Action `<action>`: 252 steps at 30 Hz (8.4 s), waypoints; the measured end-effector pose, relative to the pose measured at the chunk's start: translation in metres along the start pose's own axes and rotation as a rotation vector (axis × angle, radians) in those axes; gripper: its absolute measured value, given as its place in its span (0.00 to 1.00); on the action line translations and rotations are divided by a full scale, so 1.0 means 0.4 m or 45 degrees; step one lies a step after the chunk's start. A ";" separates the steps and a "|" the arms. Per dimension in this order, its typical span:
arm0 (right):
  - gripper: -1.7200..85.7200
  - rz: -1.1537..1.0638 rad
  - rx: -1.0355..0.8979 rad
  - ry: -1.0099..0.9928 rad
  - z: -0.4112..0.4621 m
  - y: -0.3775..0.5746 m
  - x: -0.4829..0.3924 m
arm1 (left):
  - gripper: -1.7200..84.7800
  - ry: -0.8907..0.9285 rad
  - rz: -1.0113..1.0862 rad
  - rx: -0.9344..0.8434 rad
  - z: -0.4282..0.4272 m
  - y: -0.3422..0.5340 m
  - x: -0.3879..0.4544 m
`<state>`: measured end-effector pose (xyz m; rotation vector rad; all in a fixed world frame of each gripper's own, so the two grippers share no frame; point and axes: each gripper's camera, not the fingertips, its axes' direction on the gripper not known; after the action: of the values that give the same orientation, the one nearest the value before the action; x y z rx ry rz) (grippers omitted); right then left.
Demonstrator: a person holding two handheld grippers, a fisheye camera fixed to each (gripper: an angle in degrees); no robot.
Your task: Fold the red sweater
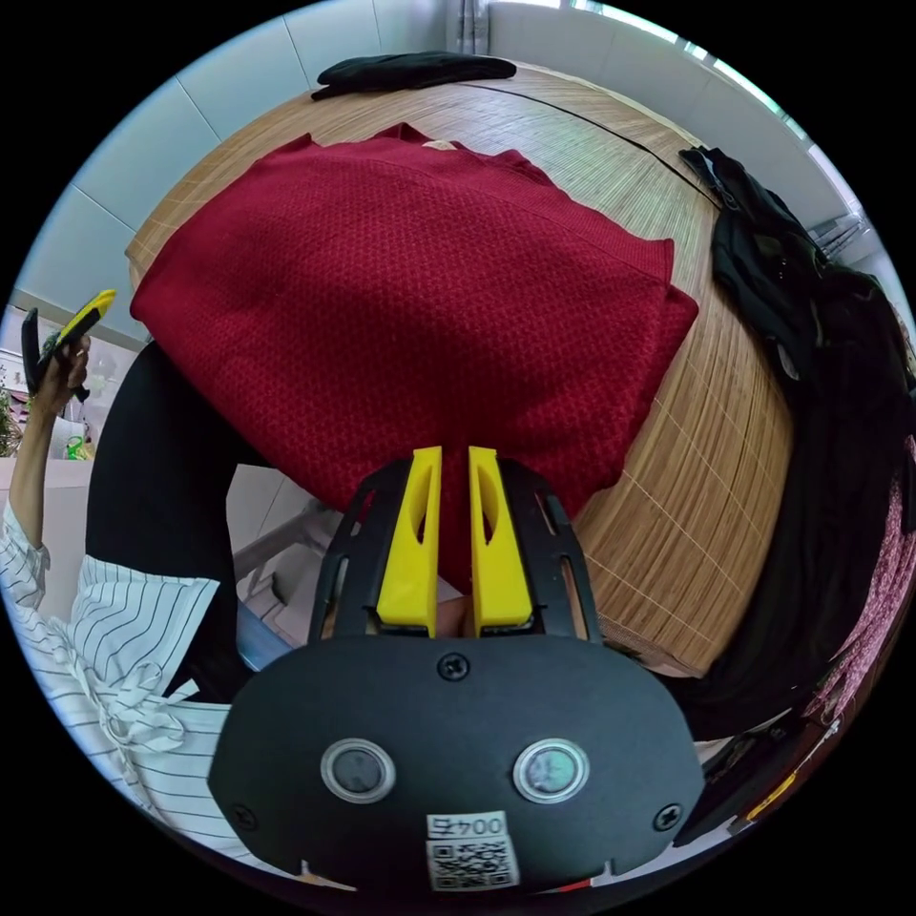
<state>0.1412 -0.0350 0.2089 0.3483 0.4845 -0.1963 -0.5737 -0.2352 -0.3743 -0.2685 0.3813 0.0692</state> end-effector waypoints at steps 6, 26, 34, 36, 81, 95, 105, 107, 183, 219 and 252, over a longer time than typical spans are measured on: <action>0.09 0.031 0.044 -0.027 -0.027 0.049 0.051 | 0.14 0.041 -0.015 -0.070 0.037 -0.110 0.006; 0.12 0.537 0.456 -0.582 -0.141 0.502 0.380 | 0.15 0.135 -0.146 -0.216 0.108 -0.139 -0.057; 0.07 0.489 0.396 -0.470 -0.159 0.499 0.345 | 0.09 0.190 -0.262 -0.107 0.117 -0.162 -0.075; 0.07 0.429 0.452 -0.382 -0.201 0.511 0.321 | 0.07 0.180 -0.224 -0.070 0.100 -0.174 -0.069; 0.08 0.499 0.606 0.061 -0.257 0.116 0.259 | 0.10 -0.116 -0.228 -0.055 0.783 -0.659 -0.063; 0.04 0.750 0.641 -0.235 -0.271 0.282 0.394 | 0.04 -0.023 -0.375 0.011 0.828 -0.529 -0.147; 0.02 0.601 0.541 -0.199 -0.187 0.502 0.227 | 0.03 -0.057 -0.525 -0.053 0.885 -0.232 -0.166; 0.01 0.638 0.536 -0.236 -0.229 0.514 0.249 | 0.03 -0.063 -0.524 -0.060 0.875 -0.242 -0.148; 0.17 0.877 0.358 -1.434 -0.089 0.477 0.901 | 0.03 0.009 0.887 -0.079 1.379 0.646 1.346; 0.11 0.053 0.287 -0.470 -0.340 -0.293 -0.335 | 0.02 -0.084 0.023 -0.070 1.152 0.145 0.315; 0.15 -0.483 0.342 0.072 0.190 -0.551 -1.154 | 0.02 0.194 -0.631 -0.033 0.490 -0.092 -0.441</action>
<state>-0.2860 -0.2195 0.4344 0.5235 0.5794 -0.6249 -0.6625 -0.2204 -0.1238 -0.3883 0.4562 -0.4357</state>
